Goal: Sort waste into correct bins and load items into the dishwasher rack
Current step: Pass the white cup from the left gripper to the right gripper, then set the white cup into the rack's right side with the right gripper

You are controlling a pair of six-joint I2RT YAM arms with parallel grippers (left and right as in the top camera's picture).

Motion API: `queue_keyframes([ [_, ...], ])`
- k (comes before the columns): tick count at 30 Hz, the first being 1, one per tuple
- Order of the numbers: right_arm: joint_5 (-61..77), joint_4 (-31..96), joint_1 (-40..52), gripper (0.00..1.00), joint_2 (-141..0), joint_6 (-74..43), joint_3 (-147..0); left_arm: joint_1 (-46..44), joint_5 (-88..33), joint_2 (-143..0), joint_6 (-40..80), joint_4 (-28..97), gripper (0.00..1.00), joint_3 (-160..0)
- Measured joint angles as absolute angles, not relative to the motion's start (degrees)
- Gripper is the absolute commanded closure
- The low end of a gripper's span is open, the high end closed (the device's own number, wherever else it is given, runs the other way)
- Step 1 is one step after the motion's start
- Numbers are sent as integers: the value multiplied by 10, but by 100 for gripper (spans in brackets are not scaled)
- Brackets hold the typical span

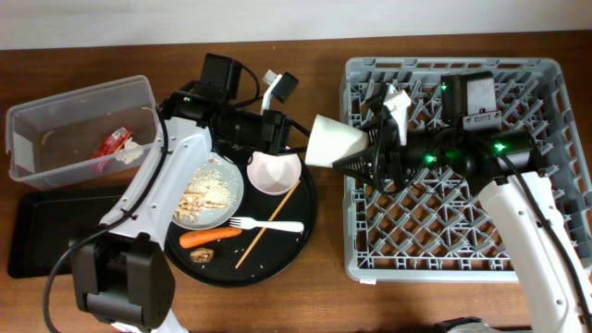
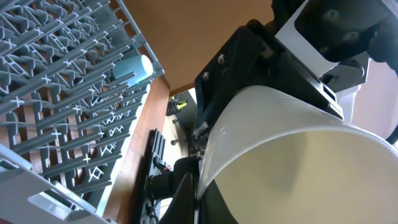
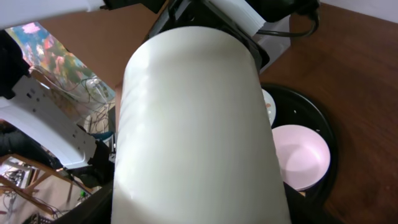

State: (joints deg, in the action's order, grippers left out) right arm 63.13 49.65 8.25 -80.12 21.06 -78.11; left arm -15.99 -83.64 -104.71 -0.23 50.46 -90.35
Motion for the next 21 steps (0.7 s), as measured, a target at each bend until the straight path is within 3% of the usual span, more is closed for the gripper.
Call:
queue_keyframes([
  [3,631,496,83,43,-801,210,-781,-159,-836,-1047,-3,505,99,-903],
  [5,631,496,83,50,-801,209,-781,-159,-836,-1047,-4,505,78,-903],
  [7,627,492,83,50,-802,207,-781,-161,-817,-1047,-4,505,66,-904],
  [12,530,514,84,51,-808,159,-780,-160,-633,-1047,-3,584,59,-908],
  [15,402,570,74,51,-808,105,-786,-128,-470,-1047,-2,651,58,-907],
  [21,207,746,-127,51,-816,59,-913,-11,-269,-1047,-2,711,58,-907],
])
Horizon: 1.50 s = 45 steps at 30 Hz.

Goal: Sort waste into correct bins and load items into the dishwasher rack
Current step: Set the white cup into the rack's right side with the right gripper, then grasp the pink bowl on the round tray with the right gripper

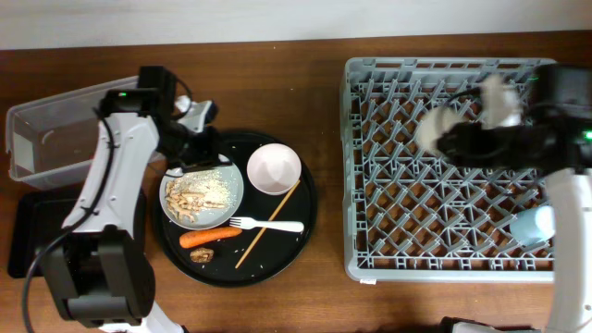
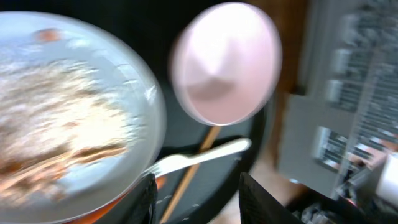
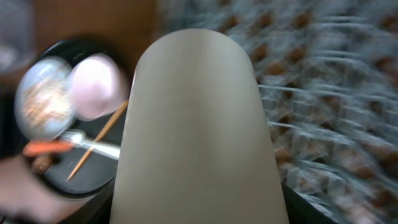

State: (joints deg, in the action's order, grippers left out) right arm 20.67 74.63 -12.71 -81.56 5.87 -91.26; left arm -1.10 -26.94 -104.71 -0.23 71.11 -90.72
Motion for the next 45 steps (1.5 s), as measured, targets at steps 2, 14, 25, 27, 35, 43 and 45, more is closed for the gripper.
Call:
queue_keyframes([
  [2,140,757,-210,52,-823,39,-936,15,-237,-1047,-2,717,58,-907],
  [14,62,731,-362,43,-1035,-20,-939,27,-185,-1047,0,720,58,-907],
  [25,75,723,-362,1,-1045,-30,-939,27,-184,-1047,0,720,57,-907],
  [27,103,729,-362,1,-1045,-30,-939,27,-184,-1047,0,720,57,-907],
  [35,318,793,-242,8,-1010,59,-938,27,-183,-1047,0,720,57,-907],
  [43,213,619,226,5,-968,1,-945,59,-92,-1047,64,750,51,-907],
  [45,158,576,284,5,-991,-38,-945,73,-82,-1047,72,754,51,-907],
])
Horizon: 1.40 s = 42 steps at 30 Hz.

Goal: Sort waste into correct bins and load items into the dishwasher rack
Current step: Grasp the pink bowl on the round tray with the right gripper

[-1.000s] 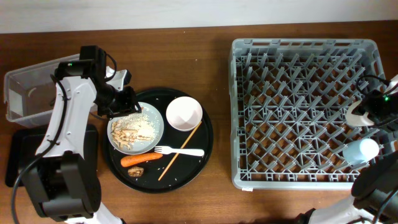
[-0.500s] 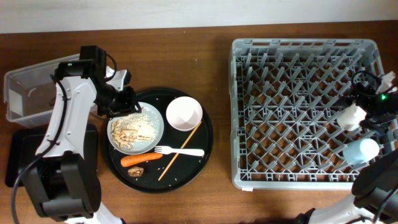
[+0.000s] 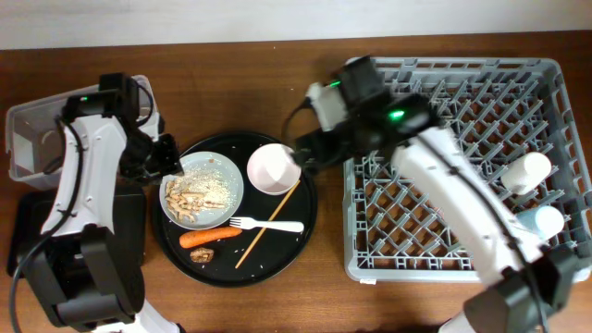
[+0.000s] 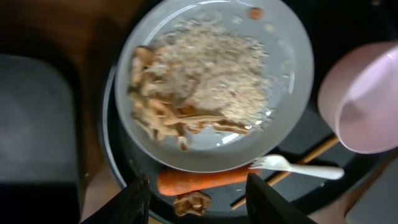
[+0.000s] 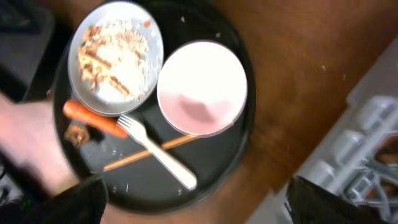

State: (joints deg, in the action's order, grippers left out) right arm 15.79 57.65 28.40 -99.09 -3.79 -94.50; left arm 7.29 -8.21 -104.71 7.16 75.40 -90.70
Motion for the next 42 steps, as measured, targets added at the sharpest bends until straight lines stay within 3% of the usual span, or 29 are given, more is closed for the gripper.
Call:
queue_keyframes([
  [3,102,531,322,12,-1037,-95,-945,75,-78,-1047,74,755,51,-907],
  [6,70,504,331,25,-1092,-150,-945,75,-76,-1047,76,755,51,-907],
  [17,48,479,331,88,-1223,-230,-945,75,-74,-1047,76,754,51,-907],
  [20,46,479,331,96,-1223,-230,-945,75,-74,-1047,76,754,51,-907],
  [28,45,516,326,96,-1222,-234,-966,75,-74,-1047,76,754,51,-907],
  [33,7,653,294,96,-1194,-222,-1084,75,-74,-1047,76,754,50,-907],
  [36,-92,743,249,96,-1125,-190,-1203,75,-74,-1047,76,754,50,-907],
  [42,-356,801,140,96,-1045,-174,-1243,75,-72,-1047,76,752,50,-907],
])
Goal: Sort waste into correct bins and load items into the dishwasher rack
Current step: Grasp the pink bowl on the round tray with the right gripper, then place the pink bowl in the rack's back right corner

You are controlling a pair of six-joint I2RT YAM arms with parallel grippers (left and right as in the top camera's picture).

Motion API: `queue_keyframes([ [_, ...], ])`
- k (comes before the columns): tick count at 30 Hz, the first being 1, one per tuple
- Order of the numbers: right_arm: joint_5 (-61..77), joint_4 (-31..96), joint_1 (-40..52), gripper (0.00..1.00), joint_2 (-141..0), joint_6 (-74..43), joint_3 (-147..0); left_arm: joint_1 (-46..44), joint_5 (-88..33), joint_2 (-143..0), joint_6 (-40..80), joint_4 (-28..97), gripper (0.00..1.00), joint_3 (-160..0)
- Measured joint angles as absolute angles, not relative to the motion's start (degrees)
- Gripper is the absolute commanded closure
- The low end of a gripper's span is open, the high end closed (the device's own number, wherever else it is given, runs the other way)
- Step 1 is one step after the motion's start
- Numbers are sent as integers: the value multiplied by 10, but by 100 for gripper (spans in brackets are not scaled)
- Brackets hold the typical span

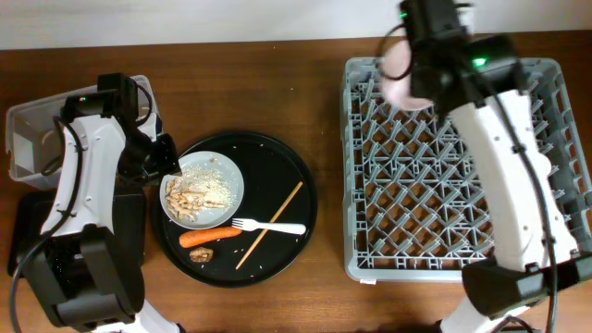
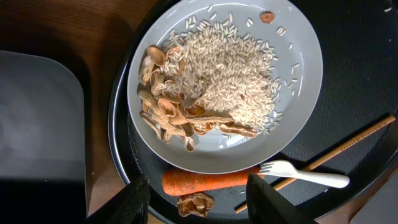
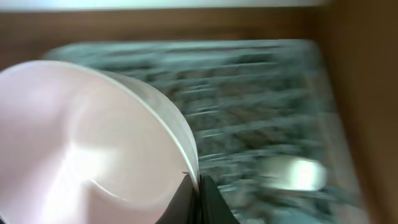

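My right gripper point(image 3: 194, 186) is shut on the rim of the pink bowl point(image 3: 93, 143), held tilted above the far left corner of the grey dishwasher rack point(image 1: 416, 231). The bowl point(image 1: 400, 72) also shows from overhead. My left gripper point(image 2: 200, 200) hangs open over the near left of the black round tray point(image 1: 291, 245). Below it lie a carrot point(image 2: 211, 180) and a brown scrap point(image 2: 194, 204). The grey plate point(image 2: 298, 106) carries rice and shells. A white fork point(image 2: 305, 177) and a wooden chopstick point(image 2: 339, 145) lie on the tray.
A clear plastic bin point(image 1: 28, 139) stands at the far left, with a flat black bin point(image 1: 23, 231) in front of it. The right arm stretches across the rack and hides part of it. A pale blurred thing point(image 3: 292, 174) lies in the rack.
The pink bowl is gone from the tray. My right gripper, then over the tray beside it, now holds it by the rim above the rack's far left corner. The left arm has stayed put.
First my right gripper held a white cup beside the left gripper above the tray. Then it had the cup over the rack while the left arm was at the plate. Later the cup lay in the rack and the right gripper hovered over the bowl, which it now holds.
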State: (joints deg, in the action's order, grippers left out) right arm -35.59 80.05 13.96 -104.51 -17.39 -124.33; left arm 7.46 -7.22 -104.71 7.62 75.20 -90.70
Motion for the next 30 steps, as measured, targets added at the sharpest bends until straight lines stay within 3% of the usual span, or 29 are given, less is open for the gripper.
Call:
queue_keyframes([
  [6,-480,782,-13,96,-1074,-234,-1192,75,-72,-1047,76,752,50,-907],
  [13,-575,716,-109,96,-1126,-287,-1117,75,-72,-1047,76,753,50,-907],
  [23,-637,682,-114,95,-1240,-296,-1094,75,-73,-1047,76,756,50,-907],
  [30,-628,667,-51,84,-1247,-297,-1086,75,-75,-1047,76,755,50,-907],
])
